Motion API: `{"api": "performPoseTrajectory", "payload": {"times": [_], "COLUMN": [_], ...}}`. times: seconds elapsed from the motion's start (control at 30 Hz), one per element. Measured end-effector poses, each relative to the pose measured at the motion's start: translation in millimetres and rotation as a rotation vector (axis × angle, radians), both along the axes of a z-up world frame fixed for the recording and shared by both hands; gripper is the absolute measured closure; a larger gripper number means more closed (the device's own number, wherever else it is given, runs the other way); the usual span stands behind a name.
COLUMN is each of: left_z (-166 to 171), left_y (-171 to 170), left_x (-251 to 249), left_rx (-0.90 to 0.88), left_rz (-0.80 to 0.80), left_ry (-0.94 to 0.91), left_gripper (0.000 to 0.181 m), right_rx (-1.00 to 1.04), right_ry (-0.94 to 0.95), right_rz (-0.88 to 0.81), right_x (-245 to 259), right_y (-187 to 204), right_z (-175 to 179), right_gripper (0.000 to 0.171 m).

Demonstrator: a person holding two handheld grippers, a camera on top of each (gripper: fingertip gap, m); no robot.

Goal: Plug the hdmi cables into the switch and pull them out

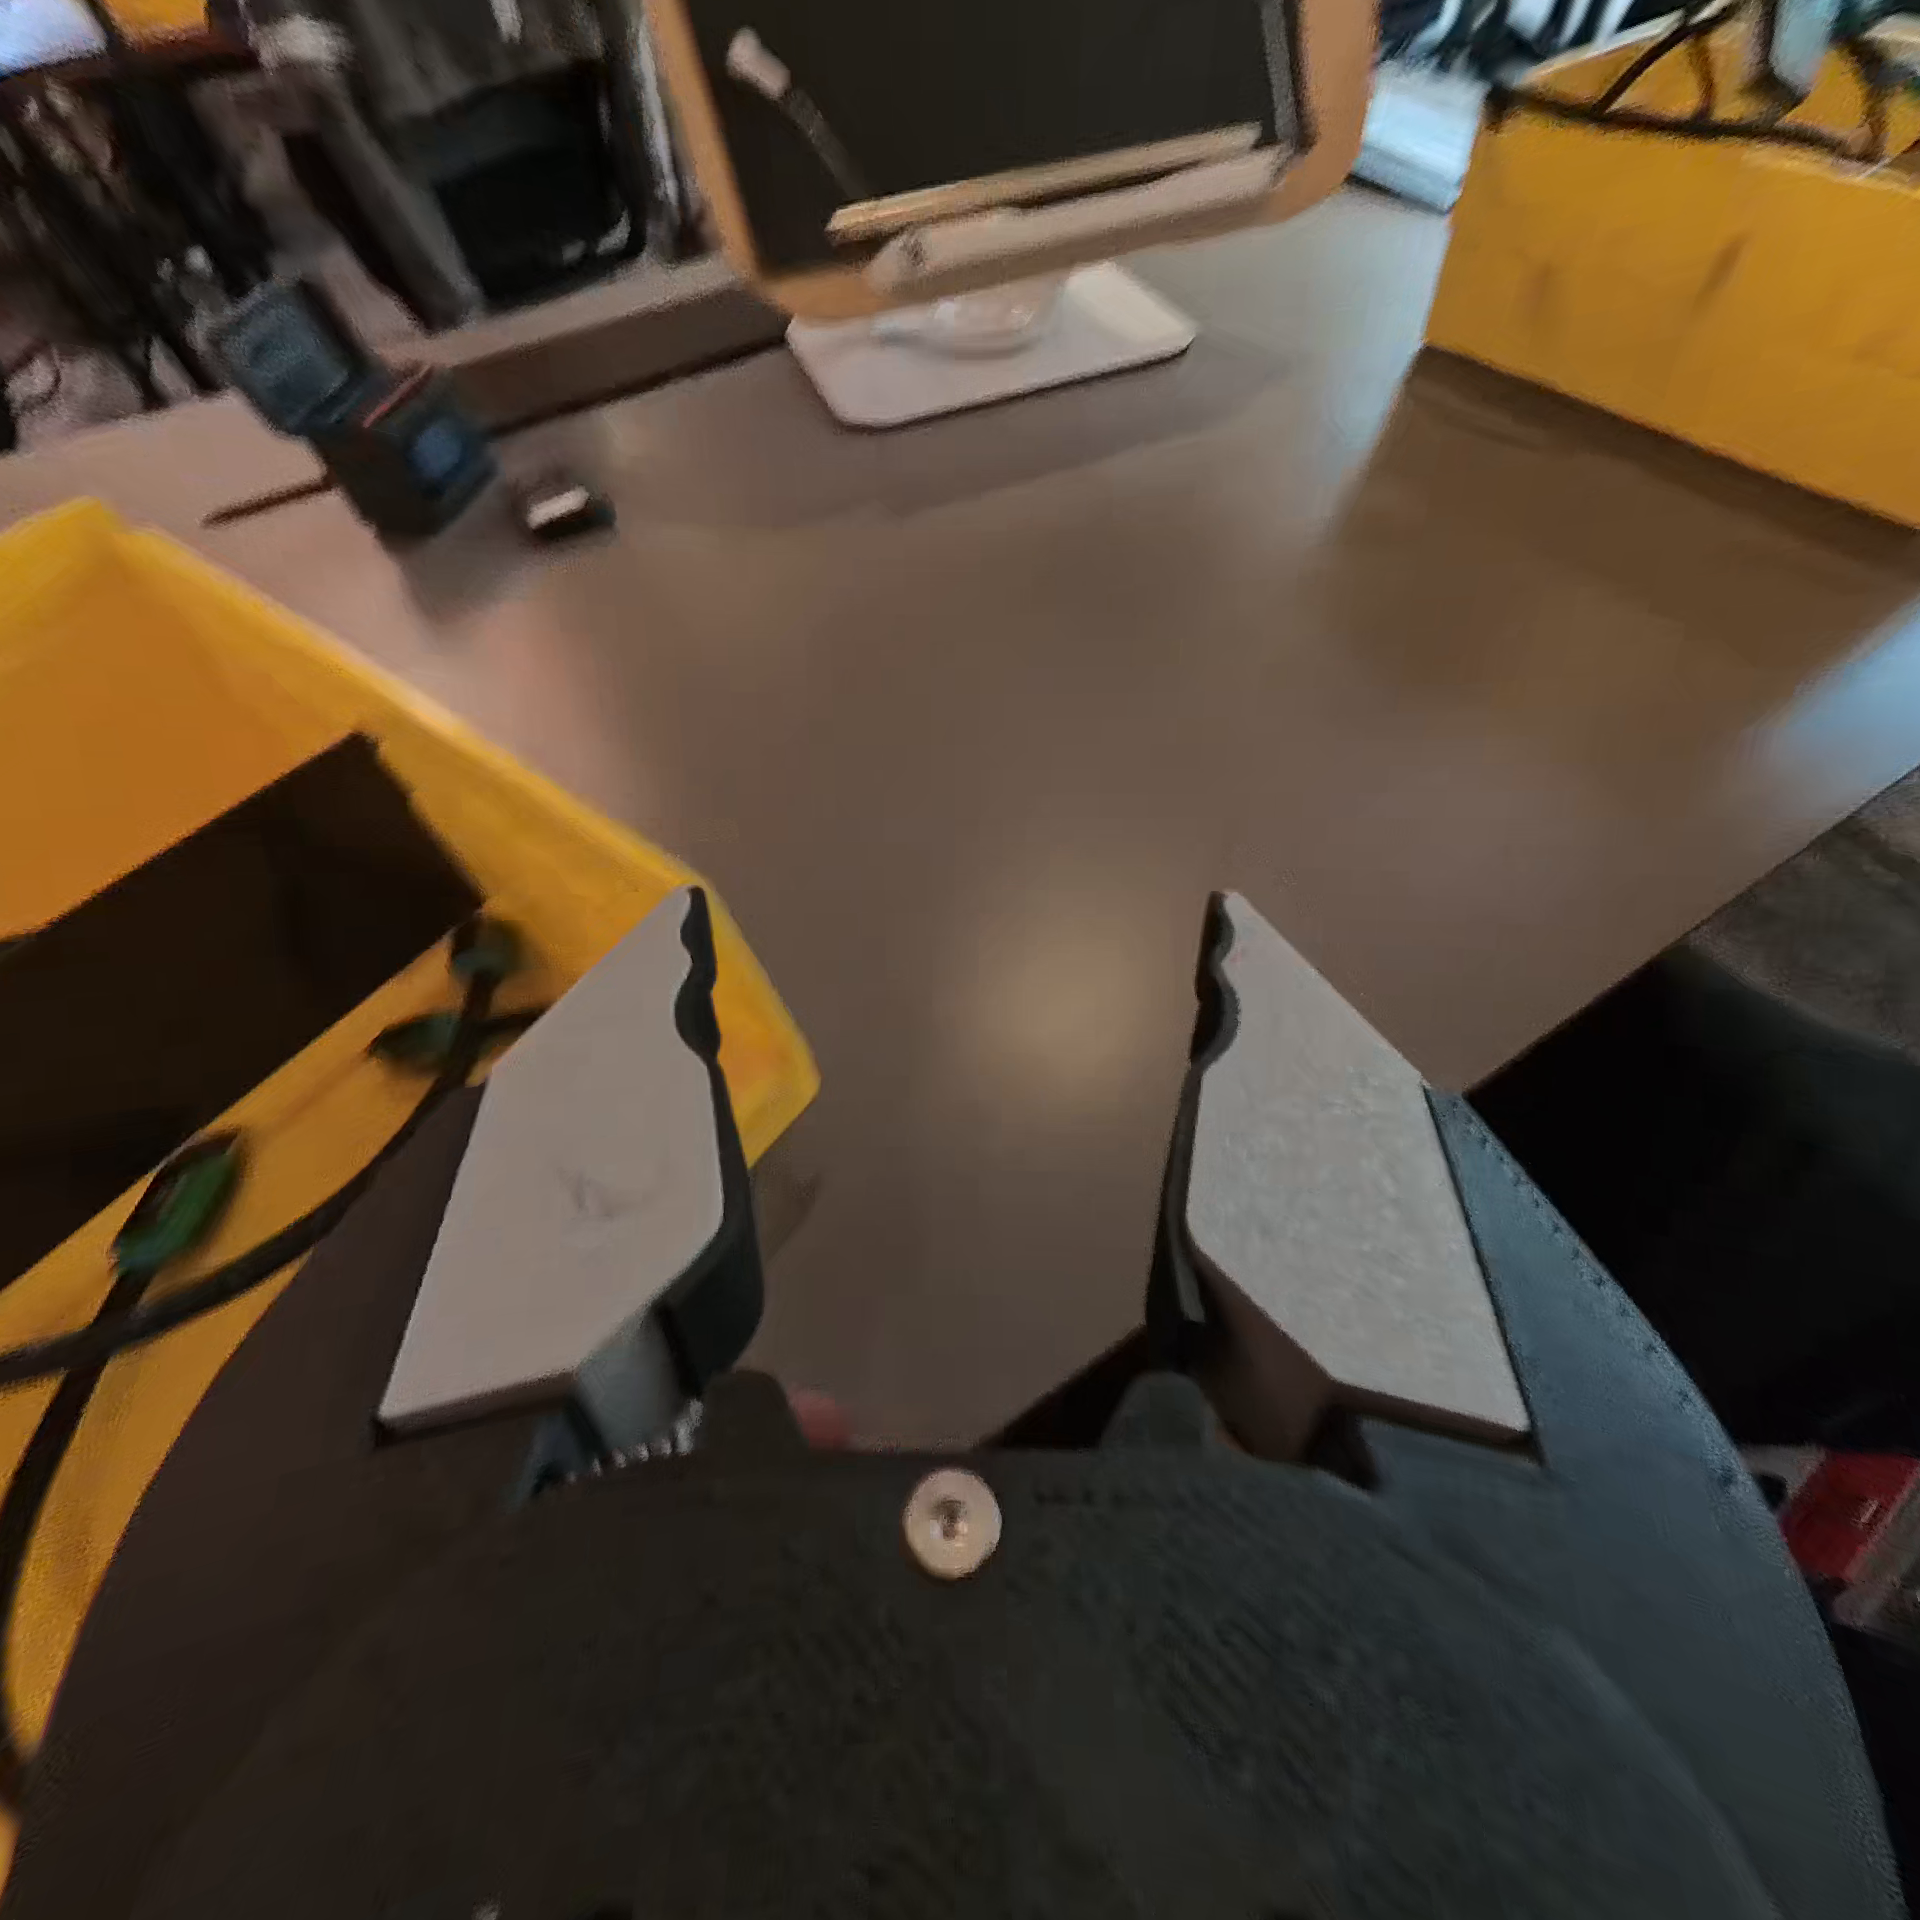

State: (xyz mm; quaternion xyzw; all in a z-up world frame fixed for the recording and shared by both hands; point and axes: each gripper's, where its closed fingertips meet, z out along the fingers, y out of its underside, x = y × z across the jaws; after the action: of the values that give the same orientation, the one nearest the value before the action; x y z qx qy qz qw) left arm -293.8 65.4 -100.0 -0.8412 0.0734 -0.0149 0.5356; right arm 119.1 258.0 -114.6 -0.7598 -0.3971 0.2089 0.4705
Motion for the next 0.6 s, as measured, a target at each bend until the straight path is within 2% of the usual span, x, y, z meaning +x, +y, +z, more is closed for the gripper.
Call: {"api": "performPoseTrajectory", "payload": {"times": [0.13, 0.2, 0.23, 0.27, 0.37, 0.43, 0.47, 0.5, 0.57, 0.6], "left_z": [-9.1, -12.4, -16.9, -22.8, -39.8, -39.7, -37.0, -34.7, -37.1, -37.0], "left_y": [-5.1, 2.2, 7.6, 14.0, 28.5, 34.6, 36.5, 37.8, 36.8, 33.5], "left_x": [-40.8, -61.6, -65.5, -64.4, -61.9, -66.6, -71.4, -75.3, -78.6, -82.6], "left_rx": [-0.033, -0.029, -0.041, -0.057, -0.122, -0.115, -0.097, -0.082, -0.101, -0.109], "left_rz": [0.128, 0.211, 0.224, 0.22, 0.208, 0.225, 0.24, 0.245, 0.228, 0.232], "left_ry": [0.009, 0.074, 0.077, 0.057, 0.04, 0.071, 0.093, 0.104, 0.065, 0.043], "left_gripper": [0.085, 0.092, 0.095, 0.098, 0.107, 0.127, 0.143, 0.146, 0.157, 0.158], "right_rx": [0.019, 0.024, 0.019, 0.011, 0.009, 0.032, 0.052, 0.078, 0.108, 0.105], "right_ry": [0.072, 0.08, 0.08, 0.076, 0.03, -0.03, -0.057, -0.091, -0.172, -0.184], "right_rz": [-0.031, -0.049, -0.06, -0.076, -0.125, -0.154, -0.177, -0.218, -0.299, -0.309], "right_x": [-3.1, -6.2, -8.2, -10.4, -18.4, -23.3, -24.0, -20.4, -5.1, 0.3], "right_y": [5.2, 7.5, 8.4, 10.2, 17.1, 23.3, 28.5, 36.5, 51.1, 52.8], "right_z": [11.9, 14.5, 13.5, 11.1, -0.8, -10.0, -13.1, -15.7, -20.9, -22.0], "right_gripper": [0.094, 0.095, 0.091, 0.083, 0.08, 0.082, 0.09, 0.108, 0.164, 0.168]}}
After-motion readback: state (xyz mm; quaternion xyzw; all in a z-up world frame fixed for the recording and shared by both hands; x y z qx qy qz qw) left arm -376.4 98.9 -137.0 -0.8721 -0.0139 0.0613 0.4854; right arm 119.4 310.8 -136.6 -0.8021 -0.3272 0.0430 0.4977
